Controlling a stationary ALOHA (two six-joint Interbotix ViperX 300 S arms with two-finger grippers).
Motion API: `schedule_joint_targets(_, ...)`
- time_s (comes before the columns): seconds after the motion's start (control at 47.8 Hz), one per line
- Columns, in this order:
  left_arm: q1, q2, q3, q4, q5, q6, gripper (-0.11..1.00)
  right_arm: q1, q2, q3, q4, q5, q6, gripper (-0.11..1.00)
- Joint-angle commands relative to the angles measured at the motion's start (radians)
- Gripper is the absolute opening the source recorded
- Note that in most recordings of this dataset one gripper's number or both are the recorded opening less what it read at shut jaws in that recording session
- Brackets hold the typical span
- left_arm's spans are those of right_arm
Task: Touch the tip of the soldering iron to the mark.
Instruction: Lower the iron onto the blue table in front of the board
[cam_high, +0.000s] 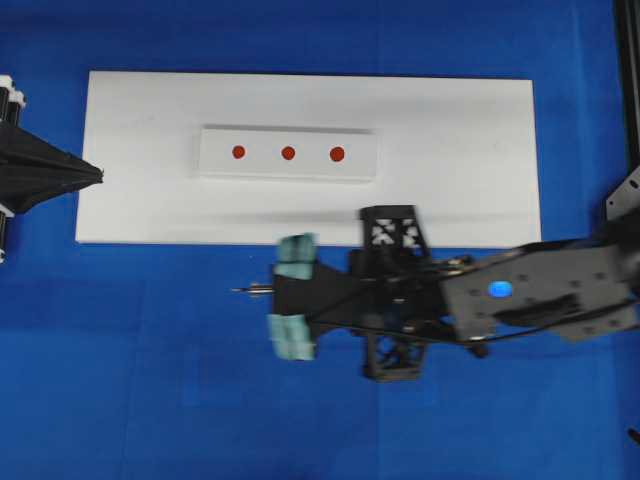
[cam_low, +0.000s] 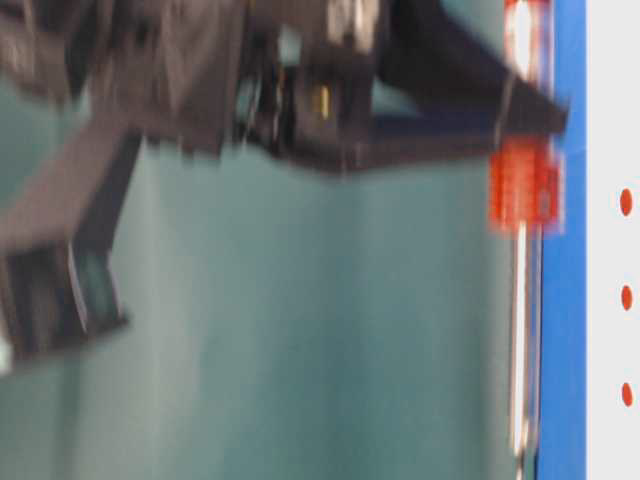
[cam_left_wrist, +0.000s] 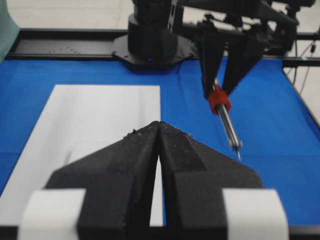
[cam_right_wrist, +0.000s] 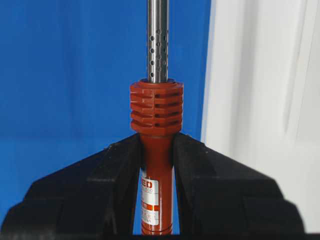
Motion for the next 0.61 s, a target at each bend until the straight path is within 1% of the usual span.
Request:
schedule_joint_targets(0.0,0.002,0.005,-0.011,0.0,-0.011,-0.002,0.0,-0.009,0.014,-0.077,-0.005,-0.008,-0.005,0.06)
schedule_joint_targets(0.167,0.003,0.005,-0.011,0.002,-0.011,-0.002,0.0,-0.009,0.08,-0.178,-0.005,-0.012,-0.026,0.06)
schedule_joint_targets(0.272,0.003,0.005,-0.011,0.002,-0.009,-0.002,0.0,-0.011,0.107,-0.212,-0.003,-0.014,-0.031,0.06)
schedule_joint_targets(0.46,0.003,0.005,-0.011,0.0,-0.008,-0.003,0.0,-0.011,0.129,-0.213,-0.003,-0.015,-0.028,0.06)
schedule_joint_targets(0.586,0.003,0.006,-0.009,0.002,-0.006,-0.003,0.0,-0.011,0.143,-0.196,0.0,-0.043,-0.028,0.06)
